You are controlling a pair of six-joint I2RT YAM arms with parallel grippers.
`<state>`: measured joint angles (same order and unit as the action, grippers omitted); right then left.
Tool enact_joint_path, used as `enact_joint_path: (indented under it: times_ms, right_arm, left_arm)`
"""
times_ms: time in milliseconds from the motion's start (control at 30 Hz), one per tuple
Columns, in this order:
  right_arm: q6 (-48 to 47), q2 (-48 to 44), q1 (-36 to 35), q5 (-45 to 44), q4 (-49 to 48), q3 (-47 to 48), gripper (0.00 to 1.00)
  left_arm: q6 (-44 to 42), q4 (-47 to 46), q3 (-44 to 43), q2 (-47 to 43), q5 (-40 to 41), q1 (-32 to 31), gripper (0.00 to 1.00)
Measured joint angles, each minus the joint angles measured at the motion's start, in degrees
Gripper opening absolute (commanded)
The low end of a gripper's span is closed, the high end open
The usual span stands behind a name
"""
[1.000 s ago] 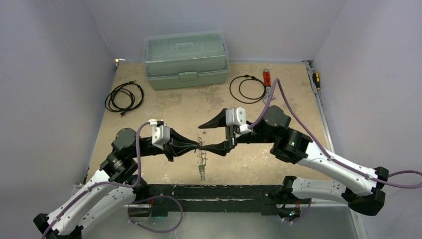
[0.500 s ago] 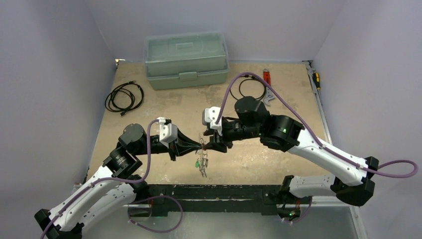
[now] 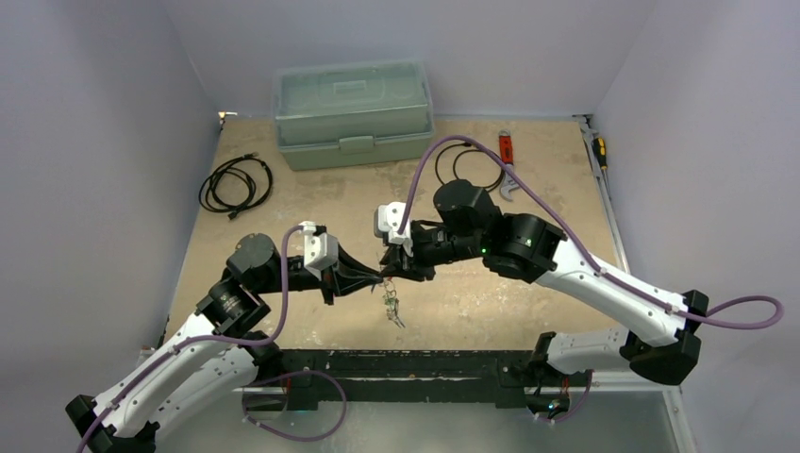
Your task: Put the keys on the keyring
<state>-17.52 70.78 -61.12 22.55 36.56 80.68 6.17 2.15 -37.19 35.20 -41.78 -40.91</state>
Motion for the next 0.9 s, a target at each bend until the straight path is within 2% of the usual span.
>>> enact_joint_path:
  times_ms: [100, 233, 333, 433, 633, 833, 900]
  right_arm:
    - [0.00, 0.85, 0.00, 0.81, 0.00, 0.00, 0.25]
    - [-0.02, 1.68, 0.00, 1.66, 0.09, 0.00, 0.14]
    - [-0.09, 1.73, 0.00, 2.58, 0.22, 0.00, 0.10]
    - [-0.11, 1.79, 0.00, 2.97, 0.33, 0.00, 0.00]
    - [-0.20, 1.81, 0.02, 4.09, -0.94, -1.33, 0.00]
    - [0.00, -0.76, 0.02, 4.24, -6.88, -6.47, 0.00]
    - [0.37, -2.82, 0.02, 4.22, -9.99, -9.20, 0.00]
  left_arm:
    - [0.00, 0.17, 0.00, 0.00, 0.00, 0.00, 0.00]
    - [-0.02, 0.59, 0.00, -0.07, 0.04, 0.02, 0.00]
    - [-0.02, 0.61, 0.00, -0.07, 0.04, 0.02, 0.00]
    - [-0.02, 0.66, 0.00, -0.07, 0.07, 0.02, 0.00]
    - [-0.04, 2.14, 0.00, -0.37, 0.09, 0.02, 0.00]
    - [-1.25, 3.58, 0.00, -0.98, 1.51, 0.02, 0.28]
    - [-1.38, 3.10, 0.00, -1.88, 2.12, 0.02, 0.41]
